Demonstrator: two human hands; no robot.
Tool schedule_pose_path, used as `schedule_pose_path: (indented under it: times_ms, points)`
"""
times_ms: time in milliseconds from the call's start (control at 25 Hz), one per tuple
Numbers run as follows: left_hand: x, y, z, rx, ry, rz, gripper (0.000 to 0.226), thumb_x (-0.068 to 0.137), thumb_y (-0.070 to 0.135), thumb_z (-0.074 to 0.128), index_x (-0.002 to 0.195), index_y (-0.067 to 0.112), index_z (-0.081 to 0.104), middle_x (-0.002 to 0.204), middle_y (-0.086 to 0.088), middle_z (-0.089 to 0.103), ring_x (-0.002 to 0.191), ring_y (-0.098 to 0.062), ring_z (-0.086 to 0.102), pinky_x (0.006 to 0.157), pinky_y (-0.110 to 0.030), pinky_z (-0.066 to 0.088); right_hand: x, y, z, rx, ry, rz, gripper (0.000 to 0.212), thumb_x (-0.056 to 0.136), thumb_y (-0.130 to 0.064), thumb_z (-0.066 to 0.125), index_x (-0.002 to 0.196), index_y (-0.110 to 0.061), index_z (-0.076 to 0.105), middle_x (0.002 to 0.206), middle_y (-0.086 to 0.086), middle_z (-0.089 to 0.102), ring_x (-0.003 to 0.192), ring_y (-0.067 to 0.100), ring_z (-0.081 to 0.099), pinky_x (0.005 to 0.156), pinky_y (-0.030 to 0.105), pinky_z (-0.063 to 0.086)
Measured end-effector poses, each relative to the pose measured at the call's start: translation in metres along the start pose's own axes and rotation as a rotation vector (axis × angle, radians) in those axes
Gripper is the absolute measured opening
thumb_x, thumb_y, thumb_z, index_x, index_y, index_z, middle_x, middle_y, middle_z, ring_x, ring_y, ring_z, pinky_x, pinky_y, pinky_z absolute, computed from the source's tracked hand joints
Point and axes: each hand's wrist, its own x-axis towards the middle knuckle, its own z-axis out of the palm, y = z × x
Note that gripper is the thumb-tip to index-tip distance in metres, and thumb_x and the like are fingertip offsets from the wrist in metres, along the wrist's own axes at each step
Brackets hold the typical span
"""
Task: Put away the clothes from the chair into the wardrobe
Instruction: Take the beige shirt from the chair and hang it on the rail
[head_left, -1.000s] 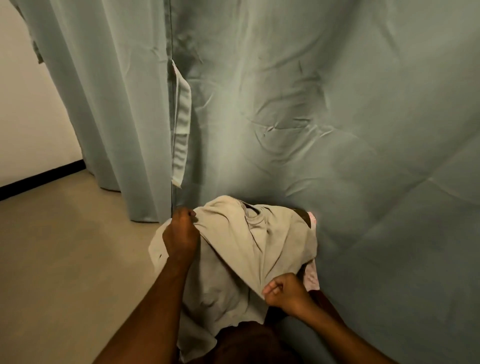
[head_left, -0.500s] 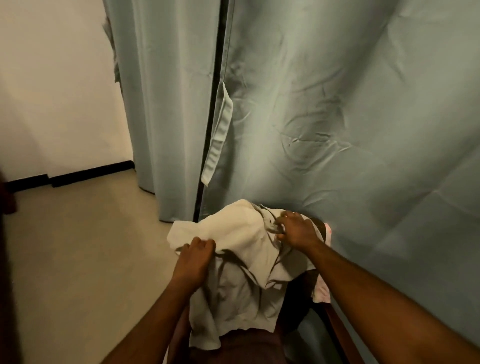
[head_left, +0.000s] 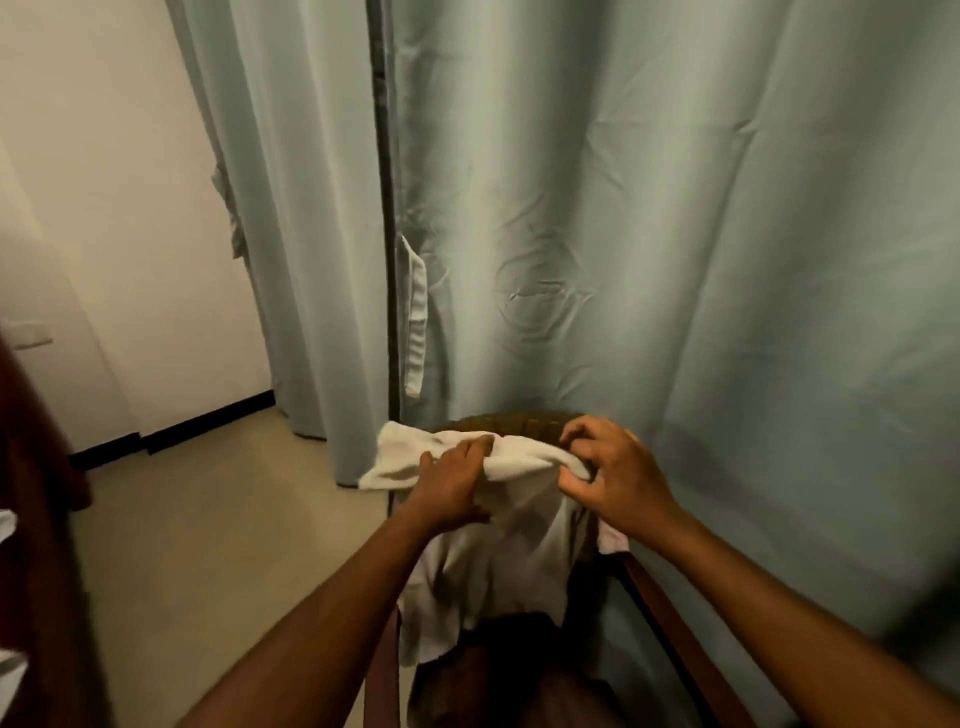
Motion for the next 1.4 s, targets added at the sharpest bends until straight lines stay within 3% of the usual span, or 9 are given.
schedule_pose_path:
  times_ms: [160, 400, 640, 840, 960, 1080, 1200, 1280, 1400]
  points:
    - [0.010, 0.056, 0.013, -0.302, -0.125, 0.274, 0.026, 0.077, 0.040, 0.058, 0.087, 0.017, 0.064, 0.086, -0.004, 0.068, 0.085, -0.024, 0.065, 0.069, -0.037, 0.046, -0.070, 0.019, -0.083, 0.281, 0.198, 0.357, 0.019, 0.080, -0.027, 0.065, 0.083, -0.008, 0.069, 0.090, 0.000, 0.060, 0.081, 0.006, 0.060, 0.074, 0.016, 0.044]
    - [0.029, 0.190, 0.010, -0.602, -0.230, 0.695, 0.040, 0.071, 0.059, 0.064, 0.069, 0.024, 0.046, 0.063, 0.012, 0.050, 0.060, -0.002, 0.044, 0.057, -0.026, 0.038, -0.209, 0.041, -0.171, 0.384, 0.395, 0.929, 0.035, 0.081, -0.049, 0.057, 0.073, -0.015, 0.055, 0.066, -0.010, 0.050, 0.061, 0.000, 0.045, 0.061, 0.023, 0.039]
    - [0.041, 0.326, 0.023, -0.584, -0.390, 1.080, 0.052, 0.077, 0.079, 0.036, 0.076, 0.027, 0.038, 0.068, 0.007, 0.044, 0.063, -0.007, 0.044, 0.063, -0.034, 0.041, -0.338, -0.006, -0.247, 0.054, 0.392, 1.128, 0.032, 0.065, -0.028, 0.089, 0.071, -0.019, 0.059, 0.063, -0.012, 0.056, 0.059, 0.002, 0.051, 0.056, 0.017, 0.040]
    - [-0.016, 0.462, 0.036, -0.578, -0.639, 1.357, 0.018, 0.095, 0.037, 0.049, 0.088, 0.023, 0.040, 0.080, 0.000, 0.051, 0.073, -0.009, 0.051, 0.068, -0.031, 0.044, -0.435, -0.081, -0.310, -0.212, 0.490, 1.347, 0.051, 0.055, -0.053, 0.087, 0.065, -0.008, 0.064, 0.064, 0.003, 0.056, 0.057, 0.013, 0.051, 0.054, 0.025, 0.037]
    - [-0.061, 0.535, 0.041, -0.571, -0.671, 1.511, 0.019, 0.094, 0.036, 0.052, 0.088, 0.023, 0.040, 0.075, 0.000, 0.052, 0.067, -0.010, 0.049, 0.059, -0.028, 0.041, -0.488, -0.136, -0.332, -0.349, 0.482, 1.493, 0.038, 0.064, -0.048, 0.083, 0.070, -0.014, 0.067, 0.070, 0.005, 0.060, 0.061, 0.013, 0.056, 0.057, 0.033, 0.044]
    - [-0.111, 0.602, 0.042, -0.472, -0.594, 1.732, 0.025, 0.089, 0.043, 0.057, 0.084, 0.031, 0.035, 0.064, 0.008, 0.048, 0.058, -0.006, 0.048, 0.053, -0.024, 0.036, -0.536, -0.184, -0.342, -0.490, 0.683, 1.552, 0.006, 0.085, -0.024, 0.069, 0.081, -0.024, 0.064, 0.073, -0.002, 0.062, 0.067, 0.012, 0.060, 0.062, 0.039, 0.050]
    - [-0.158, 0.666, 0.033, -0.365, -0.436, 1.913, 0.038, 0.084, 0.056, 0.057, 0.092, 0.023, 0.040, 0.063, 0.005, 0.054, 0.060, -0.013, 0.054, 0.053, -0.029, 0.041, -0.573, -0.222, -0.365, -0.684, 1.000, 1.543, 0.041, 0.092, -0.007, 0.059, 0.100, -0.047, 0.062, 0.092, -0.014, 0.065, 0.092, 0.011, 0.063, 0.080, 0.025, 0.053]
    - [-0.180, 0.706, 0.036, -0.355, -0.417, 1.969, 0.046, 0.081, 0.061, 0.055, 0.095, 0.021, 0.038, 0.065, 0.002, 0.056, 0.060, -0.014, 0.055, 0.056, -0.031, 0.045, -0.588, -0.241, -0.388, -0.771, 1.118, 1.526, 0.046, 0.092, -0.001, 0.058, 0.120, -0.037, 0.059, 0.102, -0.006, 0.065, 0.100, 0.009, 0.063, 0.089, 0.020, 0.051]
    - [-0.216, 0.757, 0.056, -0.389, -0.496, 2.021, 0.049, 0.078, 0.074, 0.046, 0.095, 0.029, 0.037, 0.070, 0.003, 0.057, 0.062, -0.011, 0.055, 0.059, -0.032, 0.048, -0.621, -0.271, -0.423, -0.893, 1.224, 1.537, 0.054, 0.087, 0.002, 0.063, 0.121, -0.041, 0.063, 0.086, -0.014, 0.069, 0.085, -0.005, 0.063, 0.076, 0.008, 0.048]
